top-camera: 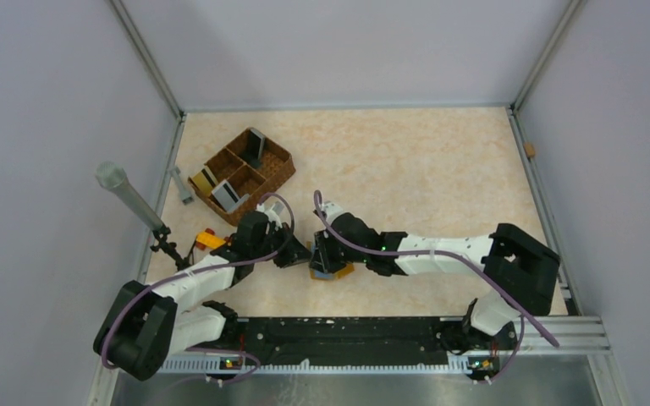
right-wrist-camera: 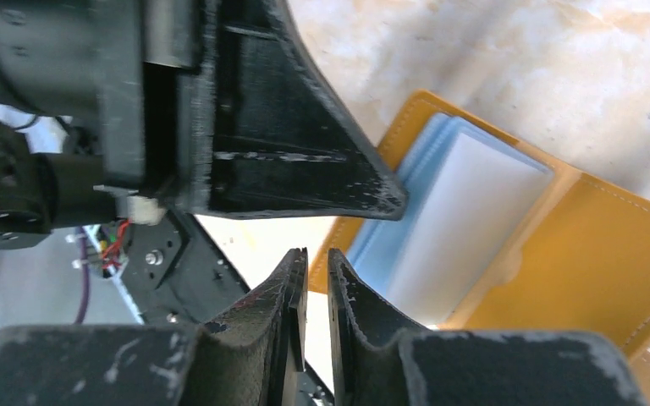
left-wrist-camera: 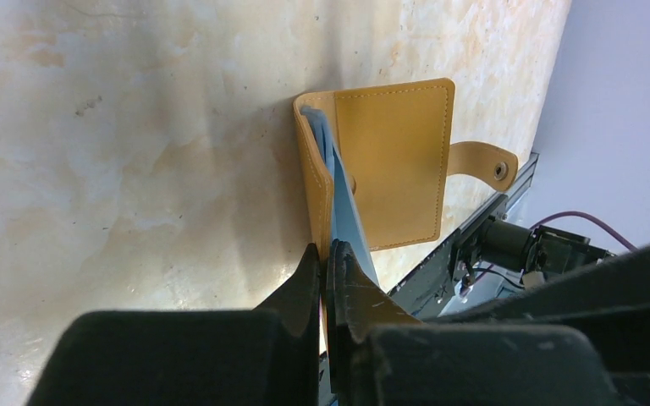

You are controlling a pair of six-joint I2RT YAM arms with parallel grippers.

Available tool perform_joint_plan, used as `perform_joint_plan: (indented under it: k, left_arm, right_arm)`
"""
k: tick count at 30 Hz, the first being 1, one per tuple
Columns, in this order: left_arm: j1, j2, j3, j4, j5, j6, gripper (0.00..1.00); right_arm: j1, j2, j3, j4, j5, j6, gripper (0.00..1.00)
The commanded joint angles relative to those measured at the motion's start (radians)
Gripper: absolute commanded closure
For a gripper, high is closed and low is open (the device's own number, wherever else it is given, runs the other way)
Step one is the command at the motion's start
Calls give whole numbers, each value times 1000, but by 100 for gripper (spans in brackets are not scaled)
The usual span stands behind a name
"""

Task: Put the credit cards into the card holder
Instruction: Open the card holder at the center of the board.

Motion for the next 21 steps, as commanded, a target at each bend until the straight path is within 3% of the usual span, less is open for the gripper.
perform_joint_plan:
  k: [1,11,21]
  left_arm:
    - [-4,2,31,16,-4,-5,100]
    - [-3,-1,30,9,-4,7,100]
    - [-2,20,37,-12,-26,38,100]
  right_arm:
    - [8,37,50,-39,67,-6,85]
    - [8,38,39,-250,309,57,87]
    - [-3,60,-31,-296,396,124,87]
